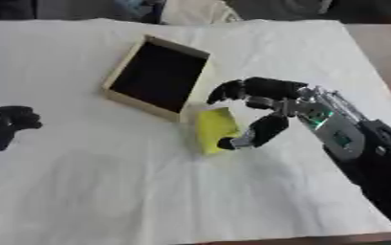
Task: Pick up objects on the table and place them in the box.
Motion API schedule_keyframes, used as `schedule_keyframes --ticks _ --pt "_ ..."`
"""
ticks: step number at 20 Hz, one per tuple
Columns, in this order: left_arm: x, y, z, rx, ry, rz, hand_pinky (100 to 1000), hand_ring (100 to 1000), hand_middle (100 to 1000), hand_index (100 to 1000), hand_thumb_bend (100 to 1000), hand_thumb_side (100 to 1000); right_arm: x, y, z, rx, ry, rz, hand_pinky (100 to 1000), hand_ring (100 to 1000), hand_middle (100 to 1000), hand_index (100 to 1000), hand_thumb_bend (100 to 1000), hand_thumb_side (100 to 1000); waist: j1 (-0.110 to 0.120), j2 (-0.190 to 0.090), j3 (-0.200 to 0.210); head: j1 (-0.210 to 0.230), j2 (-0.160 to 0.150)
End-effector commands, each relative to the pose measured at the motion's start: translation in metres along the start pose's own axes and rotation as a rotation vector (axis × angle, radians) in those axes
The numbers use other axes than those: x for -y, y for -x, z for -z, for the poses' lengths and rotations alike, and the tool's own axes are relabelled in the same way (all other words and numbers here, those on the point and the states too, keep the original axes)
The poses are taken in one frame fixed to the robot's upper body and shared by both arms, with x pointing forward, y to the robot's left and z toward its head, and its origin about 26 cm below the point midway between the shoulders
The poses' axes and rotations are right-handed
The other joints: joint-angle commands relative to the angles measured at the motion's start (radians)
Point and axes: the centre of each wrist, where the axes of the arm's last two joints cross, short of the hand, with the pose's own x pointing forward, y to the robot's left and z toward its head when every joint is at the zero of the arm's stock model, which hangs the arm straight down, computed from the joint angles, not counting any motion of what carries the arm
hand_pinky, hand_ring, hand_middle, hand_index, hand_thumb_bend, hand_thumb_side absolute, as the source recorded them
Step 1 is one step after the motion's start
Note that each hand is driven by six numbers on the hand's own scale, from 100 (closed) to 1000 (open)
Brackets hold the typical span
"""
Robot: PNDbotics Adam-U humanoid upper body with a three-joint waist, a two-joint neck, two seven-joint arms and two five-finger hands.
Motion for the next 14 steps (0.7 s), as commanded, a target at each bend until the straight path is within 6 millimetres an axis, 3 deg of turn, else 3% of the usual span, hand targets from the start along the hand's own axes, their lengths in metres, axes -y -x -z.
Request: schedule_keyframes --ticks 1,14 --pt "-0.0030 -0.0072 0.0035 0.028 0.002 0.012 888 739 683 799 456 716 0.0089 0.0034 -0.0029 -0.014 0.014 -0.028 783 839 867 905 458 697 0.002 -0.016 0.001 -0.004 0.000" --pt "-0.0029 -0.0079 0.0044 0.030 0.005 0.012 888 738 681 798 456 716 0.0028 0.0056 -0.0004 -0.017 -0.005 -0.046 783 835 860 862 434 677 0.000 -0.017 0.006 -0.006 0.000"
